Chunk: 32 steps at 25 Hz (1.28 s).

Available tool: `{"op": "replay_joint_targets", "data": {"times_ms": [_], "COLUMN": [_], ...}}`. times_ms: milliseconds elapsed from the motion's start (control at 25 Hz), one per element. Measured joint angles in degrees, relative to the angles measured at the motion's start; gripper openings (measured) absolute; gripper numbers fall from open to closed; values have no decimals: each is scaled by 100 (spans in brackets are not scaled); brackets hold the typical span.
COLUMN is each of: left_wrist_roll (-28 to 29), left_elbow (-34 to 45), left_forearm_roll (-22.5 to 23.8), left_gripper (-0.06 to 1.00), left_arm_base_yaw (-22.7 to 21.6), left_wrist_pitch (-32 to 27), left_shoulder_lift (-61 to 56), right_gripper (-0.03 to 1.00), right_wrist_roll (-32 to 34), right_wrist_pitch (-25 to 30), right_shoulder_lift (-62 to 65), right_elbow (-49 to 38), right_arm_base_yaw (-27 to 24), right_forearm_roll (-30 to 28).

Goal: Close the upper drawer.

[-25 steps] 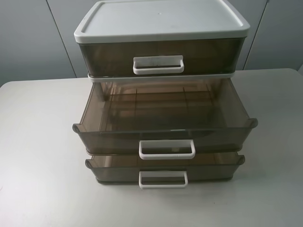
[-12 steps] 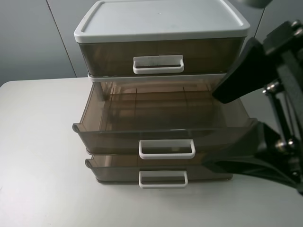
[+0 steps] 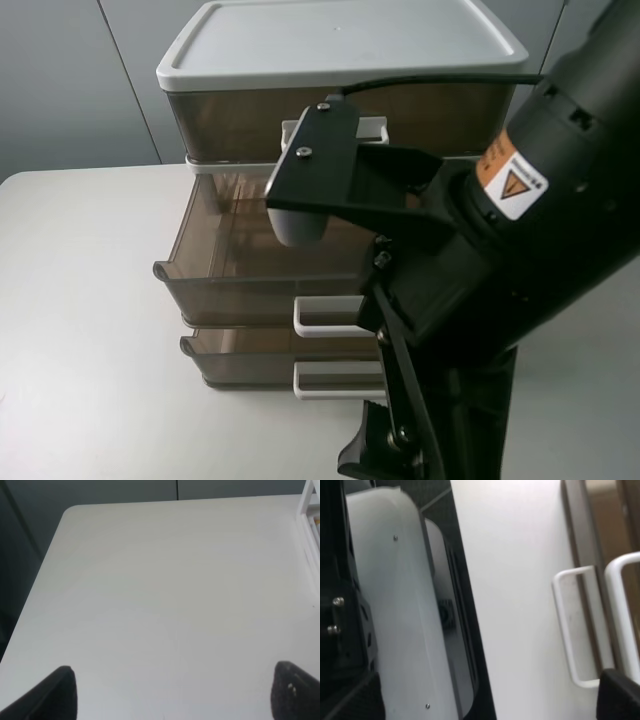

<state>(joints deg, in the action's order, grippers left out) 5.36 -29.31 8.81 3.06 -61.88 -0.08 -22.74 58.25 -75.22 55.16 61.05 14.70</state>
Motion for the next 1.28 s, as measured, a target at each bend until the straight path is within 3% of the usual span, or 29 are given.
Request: {"op": "replay_joint_targets", "data": {"times_ms": [400,760,1040,1160,1280], "left_wrist_roll": [0,0,0,0,0], "left_elbow": [0,0,0,0,0], "left_forearm_roll": [0,0,0,0,0], "left_gripper": [74,74,74,74,74], "left_arm_base_yaw": [0,0,0,0,0], "left_wrist_pitch": [0,0,0,0,0], "left_shoulder_lift": [0,0,0,0,0], "right_gripper": [64,64,64,64,64], "right_wrist_roll": [-558,-308,836,967,819], "right_wrist_pitch": [-347,-629,-1344,-1369,-1242], "right_shoulder_lift": [-999,-1494,-1414,-1230,-994], "right_elbow": [0,0,0,0,0], "right_arm_base_yaw": [0,-202,-285,-285,-186], "right_forearm_roll": [520,-123,-1962,-2159,-1976]}}
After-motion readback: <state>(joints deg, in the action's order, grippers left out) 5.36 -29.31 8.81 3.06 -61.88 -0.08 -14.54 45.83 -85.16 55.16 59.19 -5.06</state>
